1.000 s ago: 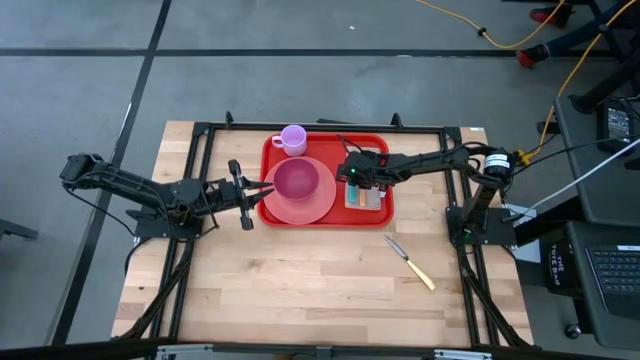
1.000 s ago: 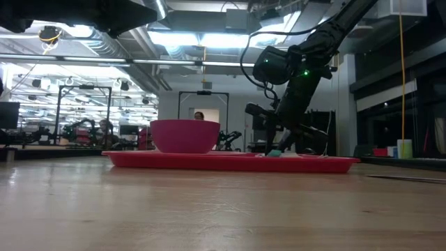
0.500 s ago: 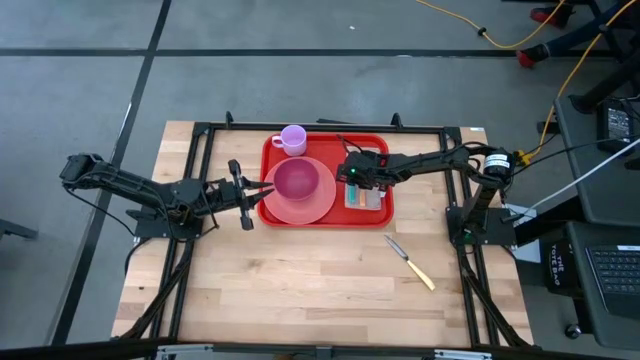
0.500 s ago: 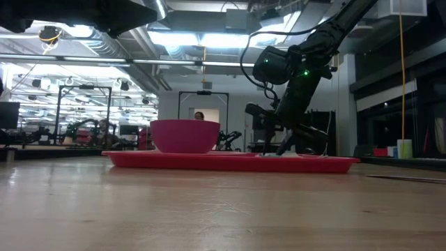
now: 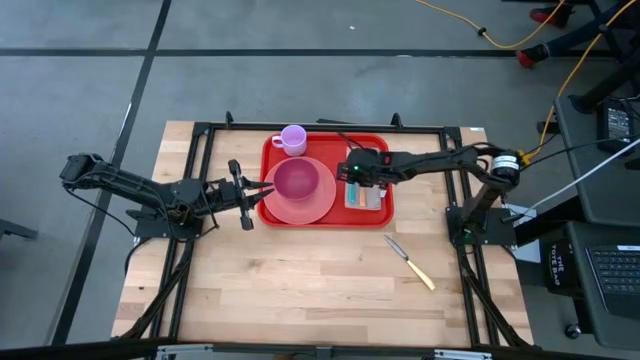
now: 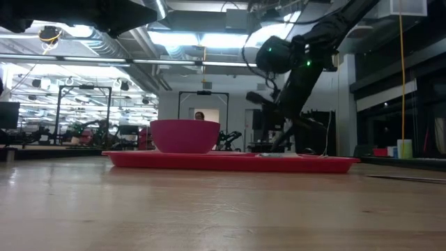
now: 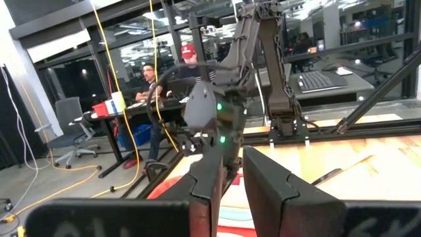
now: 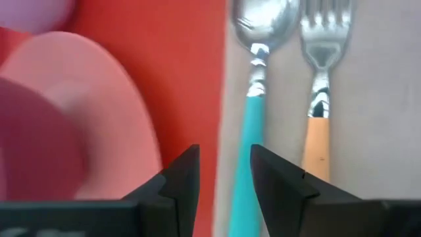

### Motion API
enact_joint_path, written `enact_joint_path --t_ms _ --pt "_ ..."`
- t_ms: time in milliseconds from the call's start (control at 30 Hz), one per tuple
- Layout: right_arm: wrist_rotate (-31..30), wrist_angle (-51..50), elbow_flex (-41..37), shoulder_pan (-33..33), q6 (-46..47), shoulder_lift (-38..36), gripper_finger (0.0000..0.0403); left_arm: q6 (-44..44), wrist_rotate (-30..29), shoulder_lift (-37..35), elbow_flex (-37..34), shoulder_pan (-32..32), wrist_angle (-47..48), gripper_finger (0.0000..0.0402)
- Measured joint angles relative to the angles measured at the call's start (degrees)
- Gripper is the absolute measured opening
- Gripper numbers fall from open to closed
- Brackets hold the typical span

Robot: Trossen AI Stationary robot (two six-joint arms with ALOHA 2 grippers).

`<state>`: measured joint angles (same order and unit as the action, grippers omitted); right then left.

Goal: Set up tray
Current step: Put the yellow knife beside the orange fork on the brown napkin

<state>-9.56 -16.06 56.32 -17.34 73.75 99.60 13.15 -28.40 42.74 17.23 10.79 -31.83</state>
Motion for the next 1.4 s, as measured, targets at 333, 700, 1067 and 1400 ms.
enact_joint_path --t_ms 333,700,1067,1400 --pt "0.17 -0.1 0.02 0.8 -13.58 -10.62 0.0139 0.02 0.02 -0.02 0.0 0.0 0.02 0.0054" --pt "-13.69 -7.59 0.04 8.93 -37.28 -25.75 0.0139 0.01 -0.07 0.0 0.04 0.0 1.63 0.0054" --pt "-19.39 -14.15 0.04 23.39 -48.12 -27.05 0.0139 -3.4 -0.18 0.0 0.04 0.0 5.42 0.0054" --pt "-21.0 -25.27 0.04 35.07 -37.89 -27.05 0.0131 -3.41 -0.21 0.0 0.02 0.0 5.37 0.0054"
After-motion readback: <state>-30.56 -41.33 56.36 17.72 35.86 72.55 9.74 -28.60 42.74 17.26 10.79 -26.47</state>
